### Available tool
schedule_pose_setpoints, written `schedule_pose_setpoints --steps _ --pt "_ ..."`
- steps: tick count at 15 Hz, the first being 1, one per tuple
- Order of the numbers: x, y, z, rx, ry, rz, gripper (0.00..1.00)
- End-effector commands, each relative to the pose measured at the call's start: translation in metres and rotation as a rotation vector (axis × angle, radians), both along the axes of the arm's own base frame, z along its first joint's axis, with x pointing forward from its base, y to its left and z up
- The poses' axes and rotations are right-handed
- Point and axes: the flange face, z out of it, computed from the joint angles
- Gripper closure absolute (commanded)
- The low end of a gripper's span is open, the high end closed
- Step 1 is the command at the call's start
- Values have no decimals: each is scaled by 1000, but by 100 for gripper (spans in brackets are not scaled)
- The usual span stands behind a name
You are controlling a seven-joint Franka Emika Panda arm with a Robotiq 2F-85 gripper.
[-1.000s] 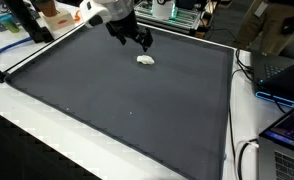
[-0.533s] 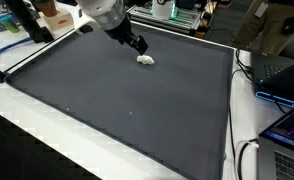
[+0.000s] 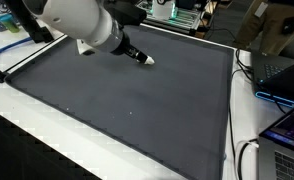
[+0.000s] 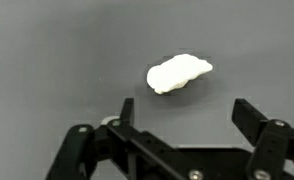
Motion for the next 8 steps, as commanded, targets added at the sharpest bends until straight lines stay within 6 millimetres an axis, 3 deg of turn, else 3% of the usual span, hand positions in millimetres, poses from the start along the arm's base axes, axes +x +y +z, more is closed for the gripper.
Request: schedule_pose_setpoints --steps 1,8 --pt "9 0 -20 37 70 22 0" --pt "9 2 -27 25 75 47 0"
